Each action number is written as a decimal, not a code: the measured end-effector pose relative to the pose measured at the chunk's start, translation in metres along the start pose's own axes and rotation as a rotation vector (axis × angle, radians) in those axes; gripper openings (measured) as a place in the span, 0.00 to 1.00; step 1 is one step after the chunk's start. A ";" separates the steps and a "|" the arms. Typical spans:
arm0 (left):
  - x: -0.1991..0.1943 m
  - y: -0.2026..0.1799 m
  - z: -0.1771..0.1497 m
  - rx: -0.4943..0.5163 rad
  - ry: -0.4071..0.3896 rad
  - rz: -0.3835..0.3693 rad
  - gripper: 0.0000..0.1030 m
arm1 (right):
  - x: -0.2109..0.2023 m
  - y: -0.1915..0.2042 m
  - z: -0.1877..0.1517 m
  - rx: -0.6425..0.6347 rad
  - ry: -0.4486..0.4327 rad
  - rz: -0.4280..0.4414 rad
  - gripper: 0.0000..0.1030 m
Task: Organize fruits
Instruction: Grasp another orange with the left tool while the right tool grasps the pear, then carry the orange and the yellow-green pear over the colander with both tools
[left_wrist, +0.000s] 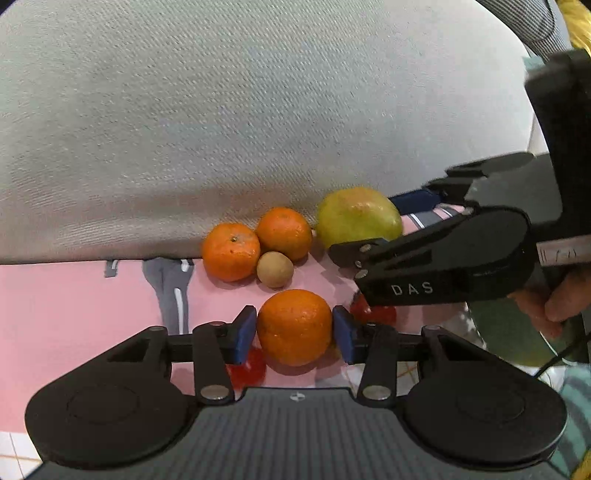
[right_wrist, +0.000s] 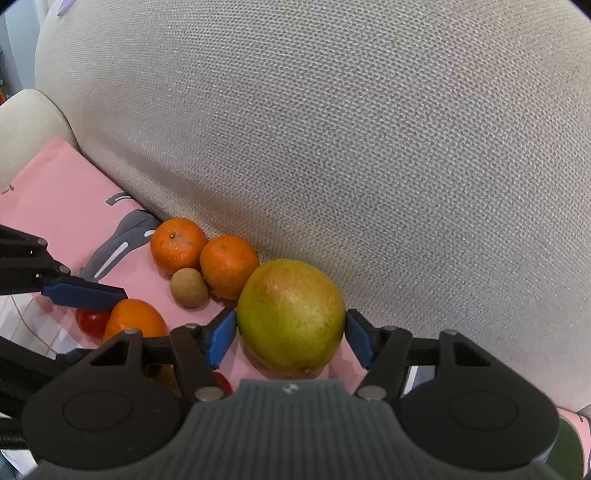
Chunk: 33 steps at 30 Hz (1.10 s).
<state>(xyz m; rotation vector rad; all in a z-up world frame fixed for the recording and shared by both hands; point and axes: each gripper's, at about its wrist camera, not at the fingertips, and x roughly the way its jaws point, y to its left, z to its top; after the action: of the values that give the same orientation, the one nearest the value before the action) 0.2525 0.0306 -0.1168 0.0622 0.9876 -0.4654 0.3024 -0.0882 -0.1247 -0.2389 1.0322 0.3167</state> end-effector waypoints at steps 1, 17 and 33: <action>-0.002 0.000 0.000 -0.005 -0.009 0.010 0.49 | -0.005 -0.002 0.001 0.003 -0.008 -0.011 0.60; -0.078 0.003 -0.003 -0.148 -0.121 0.083 0.49 | -0.098 0.008 0.000 -0.005 -0.168 0.020 0.60; -0.131 -0.051 -0.016 -0.157 -0.172 0.062 0.49 | -0.198 -0.005 -0.077 0.078 -0.248 0.010 0.60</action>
<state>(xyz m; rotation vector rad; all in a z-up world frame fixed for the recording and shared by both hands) 0.1586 0.0348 -0.0108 -0.0866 0.8472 -0.3296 0.1484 -0.1479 0.0093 -0.1205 0.7992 0.3061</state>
